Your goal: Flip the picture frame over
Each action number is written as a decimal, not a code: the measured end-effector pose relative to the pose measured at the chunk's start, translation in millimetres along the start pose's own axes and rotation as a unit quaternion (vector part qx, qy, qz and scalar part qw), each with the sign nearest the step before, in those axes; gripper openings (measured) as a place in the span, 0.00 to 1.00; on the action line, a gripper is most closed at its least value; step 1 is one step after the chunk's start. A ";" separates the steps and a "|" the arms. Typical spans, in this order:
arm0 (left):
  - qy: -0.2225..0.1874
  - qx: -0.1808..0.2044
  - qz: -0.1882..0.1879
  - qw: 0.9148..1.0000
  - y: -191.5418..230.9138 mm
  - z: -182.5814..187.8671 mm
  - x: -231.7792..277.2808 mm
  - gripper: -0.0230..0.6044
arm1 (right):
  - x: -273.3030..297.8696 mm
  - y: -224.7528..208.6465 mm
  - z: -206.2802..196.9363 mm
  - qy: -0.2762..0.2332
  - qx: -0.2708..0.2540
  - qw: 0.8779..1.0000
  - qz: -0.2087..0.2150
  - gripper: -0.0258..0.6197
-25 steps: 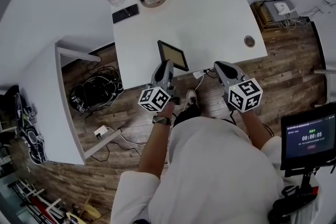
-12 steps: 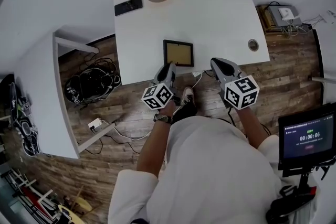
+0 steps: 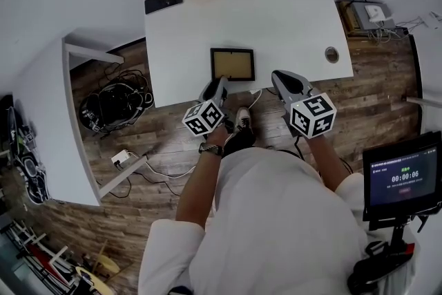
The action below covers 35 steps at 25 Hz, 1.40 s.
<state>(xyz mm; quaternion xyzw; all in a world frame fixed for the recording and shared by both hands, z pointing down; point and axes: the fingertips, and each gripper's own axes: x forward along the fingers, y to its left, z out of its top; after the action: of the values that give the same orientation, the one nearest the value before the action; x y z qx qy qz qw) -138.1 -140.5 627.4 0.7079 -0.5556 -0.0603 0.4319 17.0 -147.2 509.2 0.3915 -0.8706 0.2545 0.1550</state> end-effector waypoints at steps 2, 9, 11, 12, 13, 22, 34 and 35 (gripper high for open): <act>0.015 0.008 0.016 1.000 4.1 -3.4 -0.8 0.28 | 0.1 0.7 -1.3 0.002 0.001 1.000 -0.001 0.04; 0.034 -0.004 0.038 0.999 7.3 -9.6 -1.4 0.30 | 1.9 -1.4 -5.6 0.006 0.001 1.000 -0.001 0.04; 0.037 -0.012 0.041 0.998 10.1 -12.8 -3.1 0.30 | 2.6 -0.8 -6.7 0.008 -0.001 1.000 0.000 0.04; 0.039 -0.011 0.045 0.998 11.8 -14.0 -4.4 0.31 | 2.9 -0.5 -7.0 0.008 -0.001 1.000 0.000 0.04; 0.042 -0.003 0.054 0.998 13.8 -14.9 -5.9 0.32 | 3.2 -0.5 -7.3 0.009 -0.001 1.000 0.000 0.04; 0.075 0.110 0.115 0.984 29.0 -22.9 -13.5 0.35 | 5.4 -3.2 -9.9 0.015 -0.003 1.000 -0.002 0.04; 0.059 0.338 0.102 0.934 -21.9 23.5 -16.1 0.26 | 10.4 -6.0 7.8 -0.005 -0.012 1.000 -0.007 0.04; 0.053 0.352 0.099 0.929 -27.2 29.6 -16.8 0.22 | 11.1 -5.2 10.9 -0.009 -0.013 1.000 -0.007 0.04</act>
<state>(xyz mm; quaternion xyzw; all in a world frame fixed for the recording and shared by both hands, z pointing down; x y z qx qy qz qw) -141.2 -142.2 584.0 0.7580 -0.5846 0.2199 0.1879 13.0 -163.0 507.1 0.3975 -0.8725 0.2389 0.1541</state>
